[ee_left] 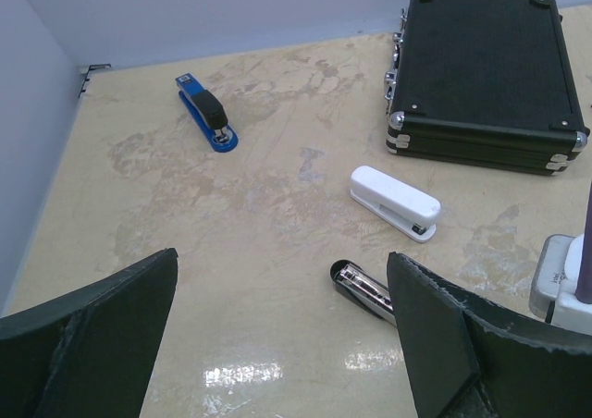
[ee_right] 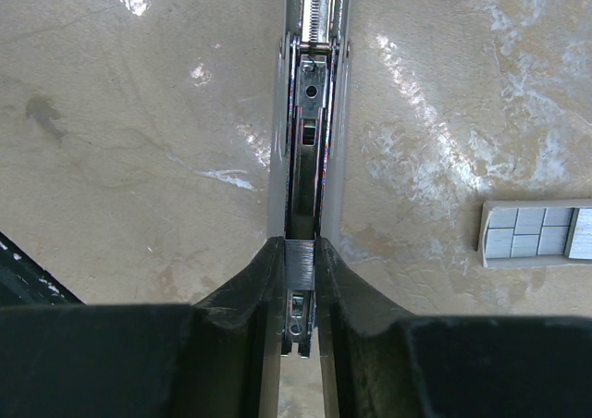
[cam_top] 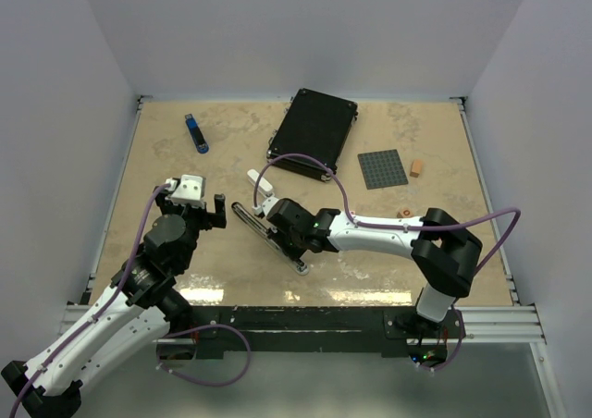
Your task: Load the staples into the stapler
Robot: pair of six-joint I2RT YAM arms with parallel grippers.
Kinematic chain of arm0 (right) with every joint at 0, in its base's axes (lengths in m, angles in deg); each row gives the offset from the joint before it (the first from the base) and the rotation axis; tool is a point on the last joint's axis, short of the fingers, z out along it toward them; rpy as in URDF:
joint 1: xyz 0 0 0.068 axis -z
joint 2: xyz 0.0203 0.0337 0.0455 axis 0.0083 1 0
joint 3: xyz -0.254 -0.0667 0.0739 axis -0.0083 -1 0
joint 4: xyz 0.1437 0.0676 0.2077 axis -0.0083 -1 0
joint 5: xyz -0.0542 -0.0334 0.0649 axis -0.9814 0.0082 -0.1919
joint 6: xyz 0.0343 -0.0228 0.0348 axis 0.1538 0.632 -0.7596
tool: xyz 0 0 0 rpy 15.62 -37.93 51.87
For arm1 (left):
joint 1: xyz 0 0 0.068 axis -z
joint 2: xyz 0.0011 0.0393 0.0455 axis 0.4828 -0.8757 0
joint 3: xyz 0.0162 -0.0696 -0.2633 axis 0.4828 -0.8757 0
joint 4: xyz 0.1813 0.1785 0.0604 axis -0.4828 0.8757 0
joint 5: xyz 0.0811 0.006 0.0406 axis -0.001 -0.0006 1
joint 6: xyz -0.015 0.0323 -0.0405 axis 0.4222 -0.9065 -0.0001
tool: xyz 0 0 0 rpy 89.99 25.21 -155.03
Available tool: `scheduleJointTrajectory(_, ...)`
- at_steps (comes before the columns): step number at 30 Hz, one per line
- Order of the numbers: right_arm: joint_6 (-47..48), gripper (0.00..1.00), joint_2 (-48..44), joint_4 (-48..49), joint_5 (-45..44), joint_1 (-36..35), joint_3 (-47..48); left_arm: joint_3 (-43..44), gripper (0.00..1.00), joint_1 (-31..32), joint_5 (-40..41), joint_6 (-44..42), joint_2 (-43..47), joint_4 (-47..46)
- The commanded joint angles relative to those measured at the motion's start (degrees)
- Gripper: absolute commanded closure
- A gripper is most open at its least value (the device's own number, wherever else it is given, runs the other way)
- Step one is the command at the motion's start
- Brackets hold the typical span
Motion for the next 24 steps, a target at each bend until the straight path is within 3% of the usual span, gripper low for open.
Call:
scheduleJointTrajectory(1, 0.7, 0.76, -0.1, -0.2, 0.5, -0.3, 0.5, 2.0, 0.00, -0.5, -0.5, 0.5, -0.1, -0.8)
scheduleJointTrajectory(9, 0.5, 0.64, -1.0, -0.5, 0.4, -0.3, 1.4, 2.0, 0.00, -0.5, -0.6, 0.4, -0.3, -0.9)
scheduleJointTrajectory(24, -1.6, 0.64, 0.0, 0.9, -3.6, 2.1, 3.8, 2.1, 0.00, -0.4, -0.6, 0.5, -0.2, -0.9)
